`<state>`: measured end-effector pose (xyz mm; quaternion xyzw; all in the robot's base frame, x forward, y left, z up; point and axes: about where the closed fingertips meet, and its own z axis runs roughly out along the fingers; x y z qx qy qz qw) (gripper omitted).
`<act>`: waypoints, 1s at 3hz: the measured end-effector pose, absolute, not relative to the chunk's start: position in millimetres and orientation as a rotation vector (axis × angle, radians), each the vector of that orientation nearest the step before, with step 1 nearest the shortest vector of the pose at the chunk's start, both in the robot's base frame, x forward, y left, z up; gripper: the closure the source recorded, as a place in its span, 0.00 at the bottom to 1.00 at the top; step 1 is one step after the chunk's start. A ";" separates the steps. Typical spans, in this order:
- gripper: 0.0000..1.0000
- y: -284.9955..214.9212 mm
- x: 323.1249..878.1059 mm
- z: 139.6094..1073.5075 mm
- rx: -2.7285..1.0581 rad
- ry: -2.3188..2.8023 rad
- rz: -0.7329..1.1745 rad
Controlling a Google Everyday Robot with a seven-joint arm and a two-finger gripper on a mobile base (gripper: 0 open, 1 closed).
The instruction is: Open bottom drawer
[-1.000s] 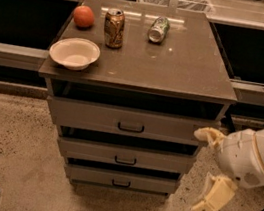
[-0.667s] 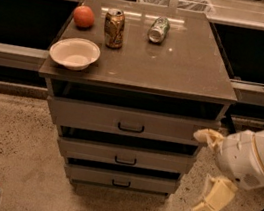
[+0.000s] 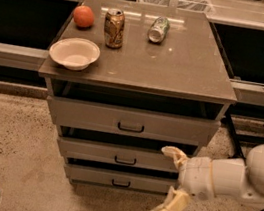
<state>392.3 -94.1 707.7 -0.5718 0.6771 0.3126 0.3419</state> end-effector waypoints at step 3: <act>0.00 -84.2 398.9 612.7 -1.338 1.638 0.864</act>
Offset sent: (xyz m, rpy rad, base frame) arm 0.0042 0.0069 -0.0455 0.1375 -0.0506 -0.0499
